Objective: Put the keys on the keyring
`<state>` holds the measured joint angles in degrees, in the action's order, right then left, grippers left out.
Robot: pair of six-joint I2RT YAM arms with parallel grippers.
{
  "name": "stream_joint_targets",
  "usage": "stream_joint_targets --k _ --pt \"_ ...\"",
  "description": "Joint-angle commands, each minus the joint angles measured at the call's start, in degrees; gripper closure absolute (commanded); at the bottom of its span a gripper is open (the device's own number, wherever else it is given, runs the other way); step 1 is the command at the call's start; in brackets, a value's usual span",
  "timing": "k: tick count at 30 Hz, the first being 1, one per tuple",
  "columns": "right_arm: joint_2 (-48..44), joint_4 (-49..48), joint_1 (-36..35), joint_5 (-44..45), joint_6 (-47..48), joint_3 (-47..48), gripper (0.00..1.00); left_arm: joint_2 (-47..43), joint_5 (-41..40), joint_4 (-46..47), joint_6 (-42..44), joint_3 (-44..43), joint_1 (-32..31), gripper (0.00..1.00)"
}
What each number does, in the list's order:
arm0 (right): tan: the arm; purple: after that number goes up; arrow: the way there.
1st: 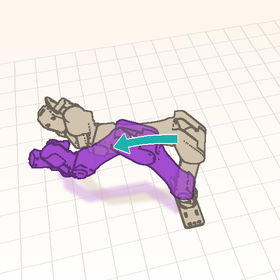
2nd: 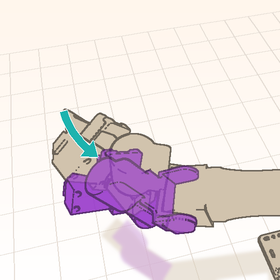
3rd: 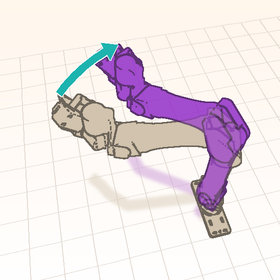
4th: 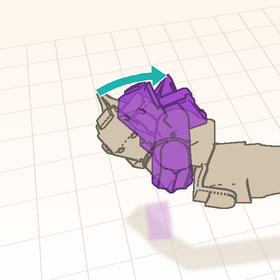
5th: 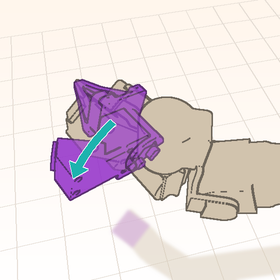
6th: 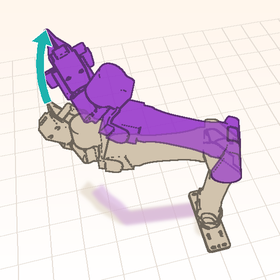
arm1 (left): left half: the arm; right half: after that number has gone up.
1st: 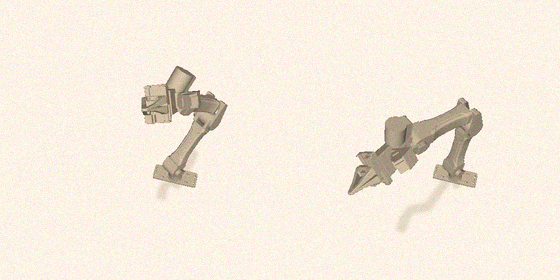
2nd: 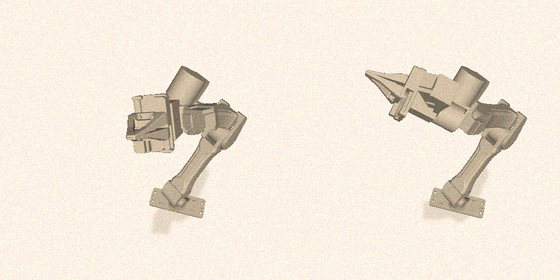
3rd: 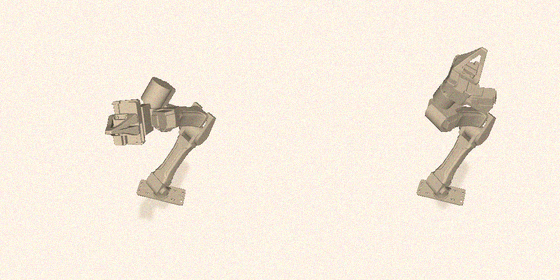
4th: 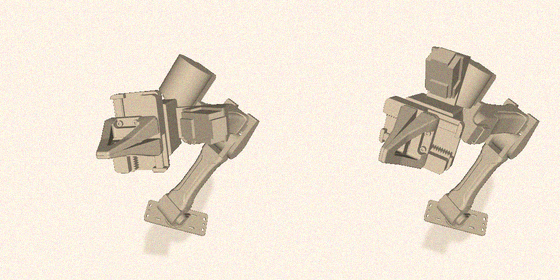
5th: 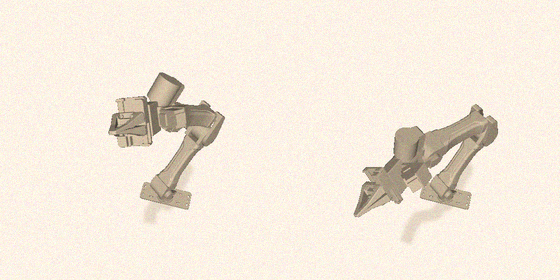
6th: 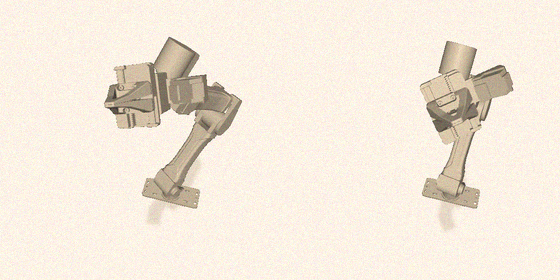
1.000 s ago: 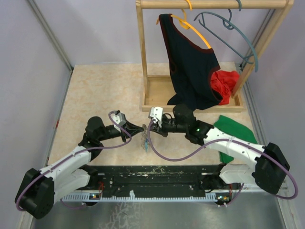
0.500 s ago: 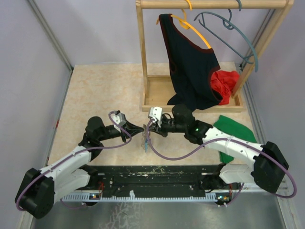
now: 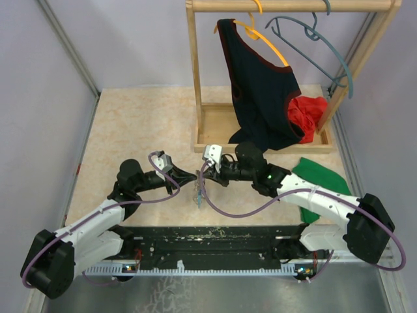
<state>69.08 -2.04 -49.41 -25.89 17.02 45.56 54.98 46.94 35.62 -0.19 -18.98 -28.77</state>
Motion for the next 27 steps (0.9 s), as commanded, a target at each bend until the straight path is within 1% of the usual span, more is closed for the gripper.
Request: stream_joint_targets --k 1,4,10,13,16,22,27 --pt "-1.29 -0.18 -0.61 3.82 -1.23 2.73 1.00 -0.79 0.08 2.75 -0.27 -0.53 -0.05 0.99" --pt "-1.74 3.29 -0.60 8.27 -4.02 2.83 1.00 -1.04 -0.16 2.66 -0.13 -0.44 -0.05 0.99" --pt "-1.75 17.26 -0.61 20.39 -19.20 3.48 1.00 -1.44 -0.75 2.83 -0.08 -0.18 -0.05 0.99" --pt "-0.65 23.86 -0.60 22.94 -24.46 3.07 1.00 -1.39 -1.17 3.12 -0.32 -0.17 -0.06 0.99" --pt "1.72 27.88 -0.61 24.84 -28.34 2.70 1.00 -1.44 -1.53 3.22 -0.52 -0.02 -0.05 1.00" --pt "10.36 29.39 -0.31 28.98 -30.56 3.94 1.00 -2.23 -1.99 3.11 -0.59 0.25 -0.05 0.99" --pt "17.17 25.44 1.15 29.89 -29.80 5.88 1.00 -2.96 -2.20 2.24 -0.26 0.35 -0.05 0.99"
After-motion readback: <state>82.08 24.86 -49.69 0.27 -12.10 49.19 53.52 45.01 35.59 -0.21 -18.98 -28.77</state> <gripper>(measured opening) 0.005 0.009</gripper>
